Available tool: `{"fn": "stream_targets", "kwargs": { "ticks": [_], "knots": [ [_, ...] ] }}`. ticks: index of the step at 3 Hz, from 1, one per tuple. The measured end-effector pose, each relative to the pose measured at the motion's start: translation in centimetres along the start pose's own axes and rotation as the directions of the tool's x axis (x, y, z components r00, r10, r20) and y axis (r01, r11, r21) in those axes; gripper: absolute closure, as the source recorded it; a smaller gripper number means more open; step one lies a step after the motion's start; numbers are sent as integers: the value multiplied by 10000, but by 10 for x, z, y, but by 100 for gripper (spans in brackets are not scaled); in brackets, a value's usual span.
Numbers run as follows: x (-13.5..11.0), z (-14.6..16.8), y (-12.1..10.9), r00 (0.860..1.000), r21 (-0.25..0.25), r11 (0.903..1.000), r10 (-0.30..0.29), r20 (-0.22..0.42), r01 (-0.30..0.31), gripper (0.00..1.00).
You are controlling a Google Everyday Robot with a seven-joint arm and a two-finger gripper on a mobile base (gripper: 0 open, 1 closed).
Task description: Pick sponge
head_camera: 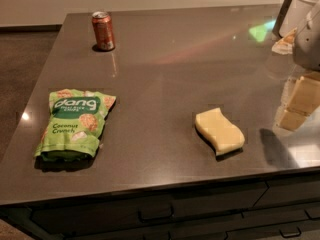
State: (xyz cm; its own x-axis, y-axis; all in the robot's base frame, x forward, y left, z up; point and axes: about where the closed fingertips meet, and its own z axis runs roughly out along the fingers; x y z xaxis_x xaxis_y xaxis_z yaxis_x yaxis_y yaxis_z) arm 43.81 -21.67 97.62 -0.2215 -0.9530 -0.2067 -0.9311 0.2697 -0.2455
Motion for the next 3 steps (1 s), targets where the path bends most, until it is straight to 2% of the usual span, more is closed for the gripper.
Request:
{"fn": "stream_targets", "kwargs": {
  "ticks": [1, 2, 3],
  "knots": [
    [-2, 1, -1, 10000, 64, 9999, 96, -3, -96, 0],
    [-6, 13, 2, 9986, -47, 9988, 487, -203, -488, 0],
    [-9, 32, 7, 9929, -306, 9932, 1112, -430, -1125, 0]
  ]
}}
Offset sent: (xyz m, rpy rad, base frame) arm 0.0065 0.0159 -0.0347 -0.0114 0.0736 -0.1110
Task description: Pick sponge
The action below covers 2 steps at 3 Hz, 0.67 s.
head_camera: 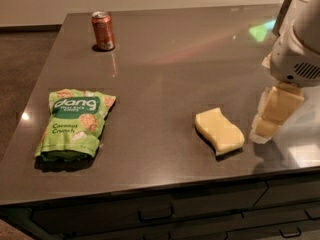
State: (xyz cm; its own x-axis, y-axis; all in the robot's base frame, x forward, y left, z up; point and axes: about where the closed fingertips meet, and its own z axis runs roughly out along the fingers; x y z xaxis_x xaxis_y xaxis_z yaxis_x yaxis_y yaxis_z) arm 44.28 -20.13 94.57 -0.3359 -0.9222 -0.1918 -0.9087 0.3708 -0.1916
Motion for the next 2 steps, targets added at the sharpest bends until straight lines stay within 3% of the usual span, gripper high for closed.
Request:
{"fn": "stream_targets", "kwargs": {
  "ticks": [2],
  "knots": [
    [-14, 51, 22, 9966, -846, 9930, 827, -27, -826, 0]
  ]
}}
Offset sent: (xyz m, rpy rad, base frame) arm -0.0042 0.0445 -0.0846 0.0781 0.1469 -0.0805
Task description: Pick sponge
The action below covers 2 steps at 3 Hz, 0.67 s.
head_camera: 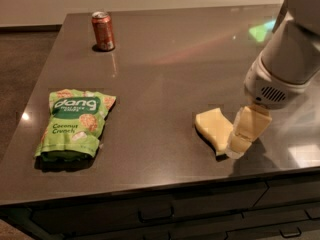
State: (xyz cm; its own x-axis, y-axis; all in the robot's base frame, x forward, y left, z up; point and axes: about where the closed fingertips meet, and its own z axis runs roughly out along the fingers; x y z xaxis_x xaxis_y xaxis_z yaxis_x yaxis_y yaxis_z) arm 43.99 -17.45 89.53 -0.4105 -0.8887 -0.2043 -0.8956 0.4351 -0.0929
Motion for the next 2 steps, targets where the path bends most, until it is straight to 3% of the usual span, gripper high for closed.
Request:
{"fn": "stream_targets", "kwargs": {
  "ticks": [2],
  "knots": [
    [-11, 39, 10, 9996, -325, 9991, 278, 43, -277, 0]
  ]
}}
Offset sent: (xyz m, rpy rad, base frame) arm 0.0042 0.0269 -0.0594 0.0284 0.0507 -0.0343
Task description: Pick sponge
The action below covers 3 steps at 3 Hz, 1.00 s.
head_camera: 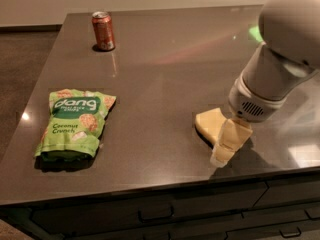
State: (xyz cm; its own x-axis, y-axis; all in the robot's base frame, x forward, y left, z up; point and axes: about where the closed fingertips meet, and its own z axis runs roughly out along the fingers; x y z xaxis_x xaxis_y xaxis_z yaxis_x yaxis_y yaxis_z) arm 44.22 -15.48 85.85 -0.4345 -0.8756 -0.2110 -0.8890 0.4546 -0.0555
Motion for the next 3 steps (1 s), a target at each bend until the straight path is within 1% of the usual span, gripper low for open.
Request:
{"fn": "stream_targets", "kwargs": {
  "ticks": [1, 2, 3],
  "knots": [
    [-2, 12, 0, 10000, -80, 9999, 70, -45, -70, 13],
    [-4, 17, -3, 9998, -169, 9998, 94, -146, -97, 31],
    [-7, 18, -7, 9998, -195, 9998, 92, -180, -95, 55]
  ]
}}
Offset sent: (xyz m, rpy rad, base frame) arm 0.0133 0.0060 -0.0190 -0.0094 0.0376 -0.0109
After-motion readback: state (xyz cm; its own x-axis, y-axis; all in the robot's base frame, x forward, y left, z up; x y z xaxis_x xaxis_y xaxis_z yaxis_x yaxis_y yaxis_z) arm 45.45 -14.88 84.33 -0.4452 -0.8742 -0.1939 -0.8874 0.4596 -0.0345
